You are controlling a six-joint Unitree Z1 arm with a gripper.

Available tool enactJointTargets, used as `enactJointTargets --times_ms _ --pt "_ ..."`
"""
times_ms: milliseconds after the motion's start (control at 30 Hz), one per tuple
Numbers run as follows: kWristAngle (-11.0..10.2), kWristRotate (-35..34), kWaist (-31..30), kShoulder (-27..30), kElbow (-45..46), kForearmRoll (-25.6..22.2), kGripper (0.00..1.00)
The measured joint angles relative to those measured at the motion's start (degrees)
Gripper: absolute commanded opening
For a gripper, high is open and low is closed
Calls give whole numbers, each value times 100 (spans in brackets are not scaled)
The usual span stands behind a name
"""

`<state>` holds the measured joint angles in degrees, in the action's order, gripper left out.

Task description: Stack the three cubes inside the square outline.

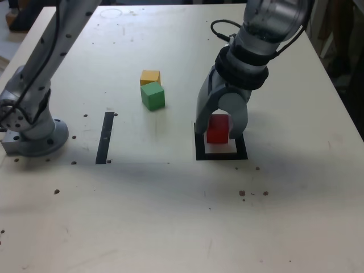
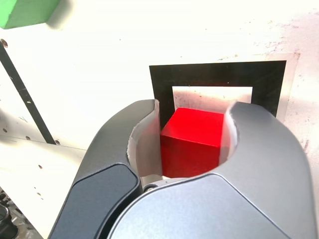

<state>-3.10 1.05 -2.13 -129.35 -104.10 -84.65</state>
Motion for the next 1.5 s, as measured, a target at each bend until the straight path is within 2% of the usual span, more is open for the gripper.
enactJointTargets --times_ms 67,433,533,700,867,1167,1300,1500 --pt "0 -4 0 0 0 2 99" --pt "-6 -36 0 11 20 -10 99" --pt "-138 -64 0 99 29 -17 99" --pt "-585 -80 148 592 200 -59 99" --pt "-663 -41 409 1155 653 -207 99" --pt "-833 368 1113 1986 1601 -272 99" --pt "-852 784 1624 2317 2032 -11 99" --pt "-869 1551 2438 2477 2521 515 98"
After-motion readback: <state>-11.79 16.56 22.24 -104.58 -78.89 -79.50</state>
